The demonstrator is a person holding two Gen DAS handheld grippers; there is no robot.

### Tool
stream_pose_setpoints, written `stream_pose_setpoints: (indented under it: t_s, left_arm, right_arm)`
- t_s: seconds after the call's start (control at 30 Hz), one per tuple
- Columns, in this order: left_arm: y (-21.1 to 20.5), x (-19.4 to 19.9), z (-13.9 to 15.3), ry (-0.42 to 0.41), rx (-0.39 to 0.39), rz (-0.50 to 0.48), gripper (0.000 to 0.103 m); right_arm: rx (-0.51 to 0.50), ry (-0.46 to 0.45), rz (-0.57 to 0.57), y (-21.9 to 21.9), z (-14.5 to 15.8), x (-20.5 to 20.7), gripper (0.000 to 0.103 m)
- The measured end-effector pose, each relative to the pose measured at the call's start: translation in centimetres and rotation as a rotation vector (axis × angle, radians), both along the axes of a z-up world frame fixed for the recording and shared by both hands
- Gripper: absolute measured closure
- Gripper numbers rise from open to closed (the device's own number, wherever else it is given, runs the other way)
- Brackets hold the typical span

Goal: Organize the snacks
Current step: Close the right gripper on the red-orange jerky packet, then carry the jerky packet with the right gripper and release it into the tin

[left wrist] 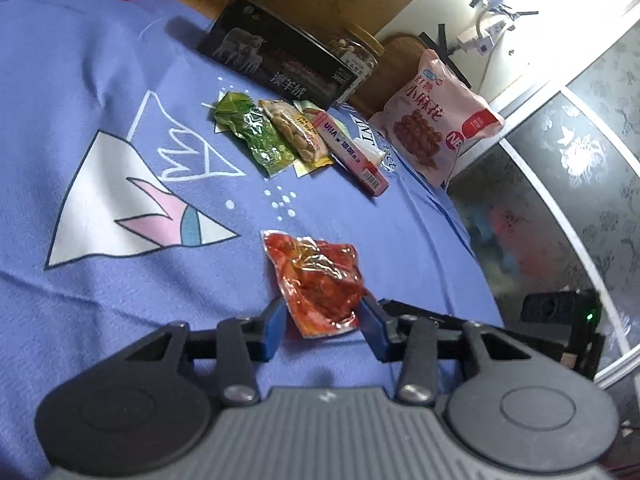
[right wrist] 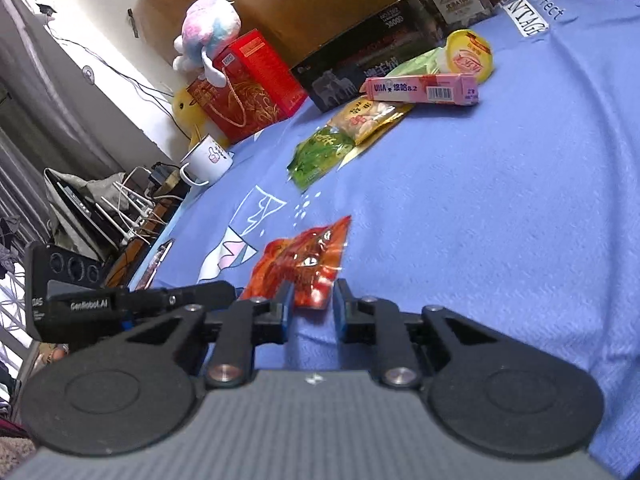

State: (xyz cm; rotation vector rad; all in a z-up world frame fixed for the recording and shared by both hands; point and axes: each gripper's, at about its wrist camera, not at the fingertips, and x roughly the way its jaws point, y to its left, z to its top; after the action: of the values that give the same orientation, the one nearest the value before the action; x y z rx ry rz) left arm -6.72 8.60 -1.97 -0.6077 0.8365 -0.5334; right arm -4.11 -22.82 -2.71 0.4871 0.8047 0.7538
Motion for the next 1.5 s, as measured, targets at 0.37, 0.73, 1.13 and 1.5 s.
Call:
stream_pose_setpoints:
  t_s: [0.37, 0.73, 1.13, 1.5]
  left_arm:
    - [0.1, 2.3, -1.2, 0.048, -0.053, -0.034, 0.095]
    - [0.9, 5.4, 2.6, -0.048, 0.002, -0.019, 0.095]
    - [0.0, 18.8, 9.7, -0.218, 0.150, 0.077, 0.095]
    - [-4.2, 30.3, 8.4, -0.234, 0.332, 0.133, 0.075]
  right_arm:
    - [0.102, 0.079, 0.037, 0.2, -0.8, 1.4, 0.080]
    - [-0.020, -0.062, 0.068, 2.3, 2.1, 3.7, 0.086]
    - [-0.119, -0.282, 0.014, 5.2, 8.1, 15.8, 0.086]
    - [-0.364, -0.400, -0.111, 7.3, 8.0, 25.0, 0.070]
